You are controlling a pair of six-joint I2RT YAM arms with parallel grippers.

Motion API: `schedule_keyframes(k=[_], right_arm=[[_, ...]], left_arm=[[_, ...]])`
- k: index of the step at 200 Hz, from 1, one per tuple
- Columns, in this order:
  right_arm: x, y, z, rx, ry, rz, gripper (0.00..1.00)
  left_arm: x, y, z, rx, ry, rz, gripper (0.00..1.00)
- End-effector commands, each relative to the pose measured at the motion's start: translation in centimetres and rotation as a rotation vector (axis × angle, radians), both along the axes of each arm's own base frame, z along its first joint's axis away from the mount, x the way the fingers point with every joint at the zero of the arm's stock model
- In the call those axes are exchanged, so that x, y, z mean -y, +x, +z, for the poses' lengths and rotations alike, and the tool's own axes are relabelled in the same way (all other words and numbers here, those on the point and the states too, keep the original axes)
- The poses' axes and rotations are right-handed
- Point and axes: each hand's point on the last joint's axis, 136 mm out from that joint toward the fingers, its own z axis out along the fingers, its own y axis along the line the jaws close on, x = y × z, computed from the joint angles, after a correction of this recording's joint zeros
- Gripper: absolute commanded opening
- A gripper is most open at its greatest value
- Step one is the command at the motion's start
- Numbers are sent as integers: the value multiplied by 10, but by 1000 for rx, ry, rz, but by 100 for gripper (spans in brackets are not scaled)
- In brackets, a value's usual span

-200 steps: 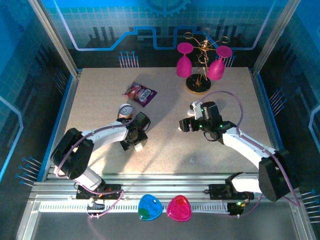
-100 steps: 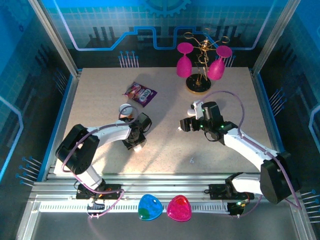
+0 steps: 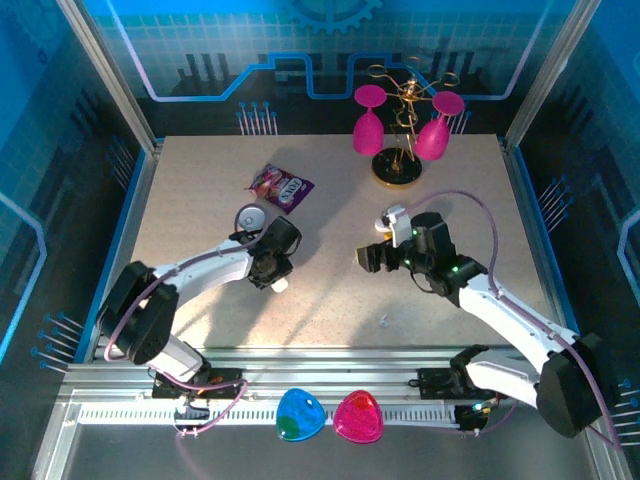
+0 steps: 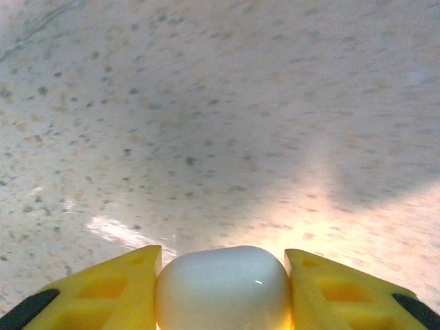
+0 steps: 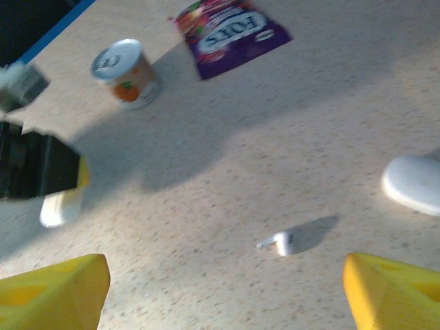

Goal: Insert wireless bluetooth earbuds into charging case

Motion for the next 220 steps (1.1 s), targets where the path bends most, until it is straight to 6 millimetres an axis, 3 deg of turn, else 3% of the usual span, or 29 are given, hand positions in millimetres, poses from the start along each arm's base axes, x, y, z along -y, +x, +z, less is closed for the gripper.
schedule_keyframes(k=[1, 38, 78, 120, 162, 220], right_arm=[[-23, -14, 9, 40, 85, 84, 88], [-53, -19, 10, 46, 197, 84, 87], [-84, -13, 16, 50, 286, 50, 84], [-117, -7, 12, -12, 368, 96, 80], [-147, 0, 15, -64, 468, 155, 66], [-158, 7, 13, -101, 507, 166, 43]], left_arm=[[23, 20, 37, 130, -110, -59, 41], [48, 46, 77, 311, -274, -63, 43], [64, 56, 103, 375, -370, -62, 43], [67, 54, 117, 401, -428, -53, 43], [73, 49, 122, 408, -457, -69, 43], [72, 46, 120, 406, -457, -78, 43]])
